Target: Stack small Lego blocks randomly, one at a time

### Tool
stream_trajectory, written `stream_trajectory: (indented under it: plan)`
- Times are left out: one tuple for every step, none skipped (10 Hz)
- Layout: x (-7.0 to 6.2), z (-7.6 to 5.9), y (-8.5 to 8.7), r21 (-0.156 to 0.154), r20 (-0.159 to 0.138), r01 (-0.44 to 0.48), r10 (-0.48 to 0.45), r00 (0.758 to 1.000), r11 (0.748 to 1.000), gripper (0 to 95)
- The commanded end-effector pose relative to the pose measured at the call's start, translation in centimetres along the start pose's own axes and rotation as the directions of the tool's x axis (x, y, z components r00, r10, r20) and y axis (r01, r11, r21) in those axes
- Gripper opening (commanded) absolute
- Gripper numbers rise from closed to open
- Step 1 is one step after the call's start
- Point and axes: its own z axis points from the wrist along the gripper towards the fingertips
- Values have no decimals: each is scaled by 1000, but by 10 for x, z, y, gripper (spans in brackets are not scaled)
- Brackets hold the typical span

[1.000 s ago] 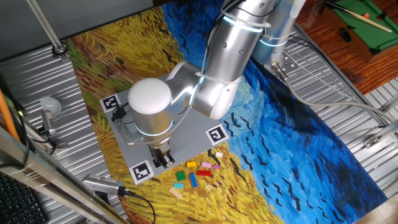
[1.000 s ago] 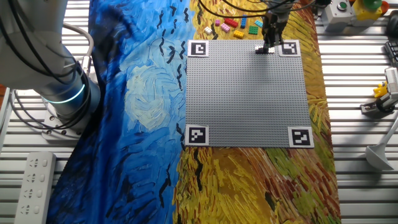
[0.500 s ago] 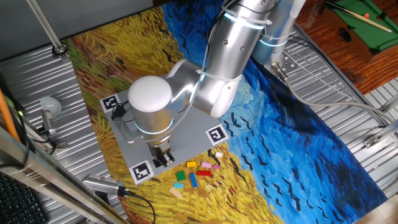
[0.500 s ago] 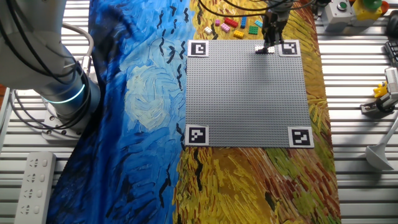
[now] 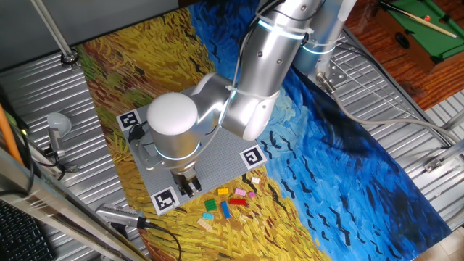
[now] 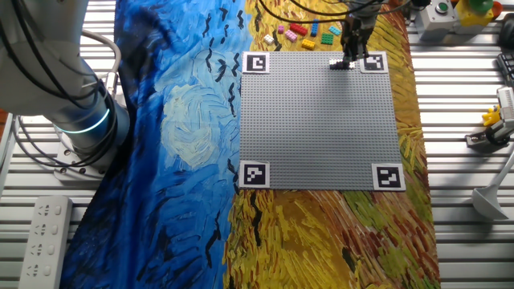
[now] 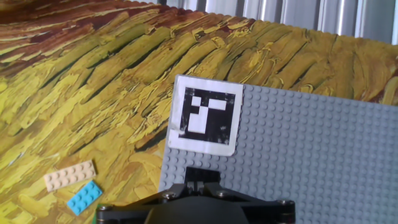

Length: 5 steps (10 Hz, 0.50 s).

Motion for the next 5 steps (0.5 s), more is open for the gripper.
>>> stream_trajectory:
  plan:
    - [0, 4, -1, -2, -1, 0, 0, 1000, 1000, 0]
    - [0, 3, -1, -7, 0, 0, 0, 1000, 1000, 0]
    - [0, 2, -1, -6, -4, 0, 0, 1000, 1000, 0]
    - [0, -3, -1, -8, -13, -1, 1, 1000, 1000, 0]
    - [0, -7, -1, -6, -19, 1, -1, 1000, 1000, 0]
